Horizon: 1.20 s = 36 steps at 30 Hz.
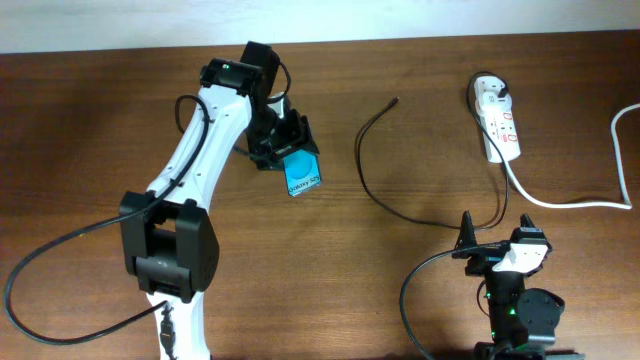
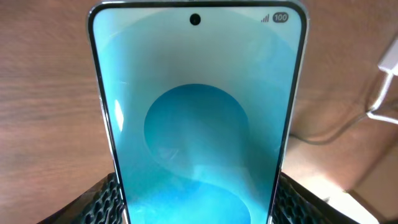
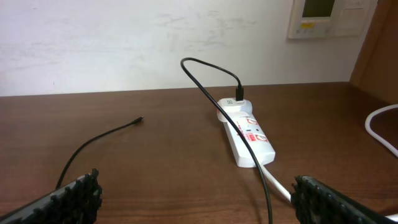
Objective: Plug charger to phone and switch on socket
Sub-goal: 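Raise the phone upright with the left gripper, screen facing forward, then move the right gripper toward the phone held by the left gripper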
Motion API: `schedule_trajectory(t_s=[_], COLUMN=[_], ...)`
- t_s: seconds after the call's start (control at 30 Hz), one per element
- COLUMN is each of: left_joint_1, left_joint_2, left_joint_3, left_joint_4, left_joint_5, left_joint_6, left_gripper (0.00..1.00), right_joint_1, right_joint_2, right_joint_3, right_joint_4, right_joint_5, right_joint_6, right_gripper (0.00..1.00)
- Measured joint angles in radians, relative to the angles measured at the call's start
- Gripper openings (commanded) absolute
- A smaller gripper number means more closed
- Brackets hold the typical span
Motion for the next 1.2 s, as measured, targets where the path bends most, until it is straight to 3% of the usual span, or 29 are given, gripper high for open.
schedule_trajectory(t_s=[0.33,0.53,0.7,0.87,1.0,1.2], left_joint_1=[0.000,0.000,0.000,0.000,0.000,0.000], left_joint_2=[0.000,0.000,-0.016,-0.125,-0.149,-0.150], left_joint_3=[0.000,0.000,0.000,0.000,0.001,0.001], left_joint_4=[0.065,0.078,0.069,0.053,0.024,-0.014], left_joint_5=[-0.245,-0.274,-0.277,-0.277,-0.277,-0.278], left_joint_6=[-0.067,-0.077,-0.077,-0.077,-0.077,-0.077], left_gripper=[0.33,0.34,0.33,0.33,0.32,0.33], right_joint_1=[0.000,0.000,0.000,0.000,0.000,0.000], right_joint_2=[0.000,0.000,0.000,0.000,0.045,0.347], right_joint_3=[0.000,0.000,0.001,0.088,0.275,0.639], right_joint_4=[0.003,0.028,0.014,-0.170,-0.361,-0.763], right_joint_5=[-0.011,-0.368,-0.665,-0.717,-0.682,-0.593], right_joint_6=[0.001,0.408,0.493,0.497,0.464,0.298], right_gripper=[0.98,0.98,0.98,0.98,0.98,0.98])
